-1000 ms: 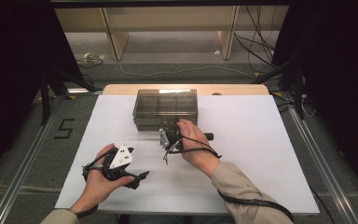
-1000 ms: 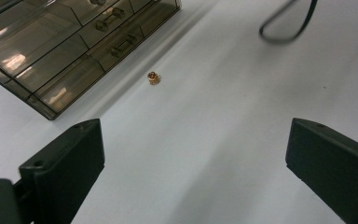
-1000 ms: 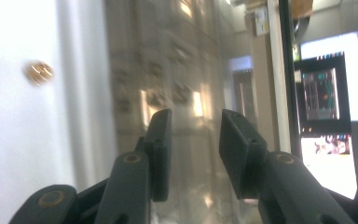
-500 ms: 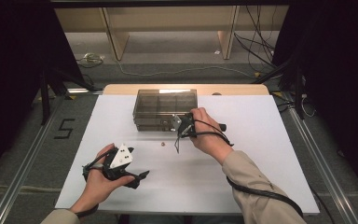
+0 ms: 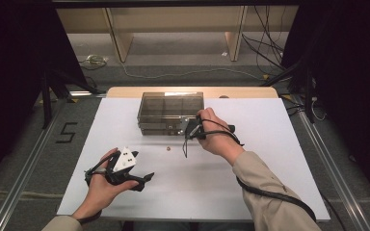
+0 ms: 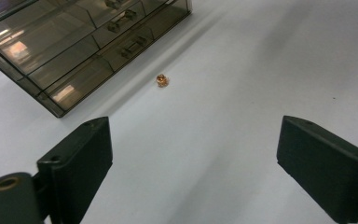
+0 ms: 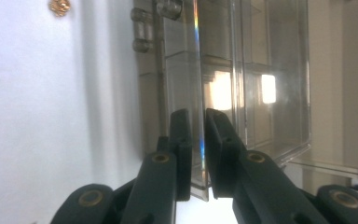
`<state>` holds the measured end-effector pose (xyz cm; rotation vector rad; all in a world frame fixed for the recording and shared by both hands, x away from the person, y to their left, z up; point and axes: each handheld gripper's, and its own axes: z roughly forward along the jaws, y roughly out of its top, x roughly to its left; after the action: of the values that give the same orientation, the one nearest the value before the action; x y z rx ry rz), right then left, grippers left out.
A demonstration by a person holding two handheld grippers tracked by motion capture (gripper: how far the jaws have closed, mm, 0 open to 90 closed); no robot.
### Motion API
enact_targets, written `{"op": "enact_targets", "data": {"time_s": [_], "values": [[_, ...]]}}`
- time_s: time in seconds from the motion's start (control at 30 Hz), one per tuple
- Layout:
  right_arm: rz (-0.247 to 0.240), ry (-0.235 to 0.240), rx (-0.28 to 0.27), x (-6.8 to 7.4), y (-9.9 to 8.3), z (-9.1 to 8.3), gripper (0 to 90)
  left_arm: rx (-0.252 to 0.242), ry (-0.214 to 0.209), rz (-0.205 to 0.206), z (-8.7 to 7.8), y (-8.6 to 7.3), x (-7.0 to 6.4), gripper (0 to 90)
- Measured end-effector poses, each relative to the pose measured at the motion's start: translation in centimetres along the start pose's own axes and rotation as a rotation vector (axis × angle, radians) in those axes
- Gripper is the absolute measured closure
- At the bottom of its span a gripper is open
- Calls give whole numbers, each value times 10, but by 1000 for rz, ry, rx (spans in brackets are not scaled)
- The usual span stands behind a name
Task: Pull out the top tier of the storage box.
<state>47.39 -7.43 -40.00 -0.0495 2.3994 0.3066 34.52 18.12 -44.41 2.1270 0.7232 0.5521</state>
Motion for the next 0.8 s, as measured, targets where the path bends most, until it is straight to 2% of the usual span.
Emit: {"op": "enact_targets", "data": {"time_s": [0.07,0.37,0.5,0.57,0.8], "values": [[13,21,1,0,0,-2,830,-1,3,-2,0,0,0,114],[16,82,-20,-1,-2,-9,844,0,9,-1,-1,0,1,128],[4,92,-35,-1,-3,-11,847,-4,11,-4,-1,0,1,130],[12,103,-25,-1,-4,-13,849,-2,13,-5,-1,0,1,131],[26,136,-45,-2,-5,-15,856,-6,15,-6,-1,0,1,132]]}}
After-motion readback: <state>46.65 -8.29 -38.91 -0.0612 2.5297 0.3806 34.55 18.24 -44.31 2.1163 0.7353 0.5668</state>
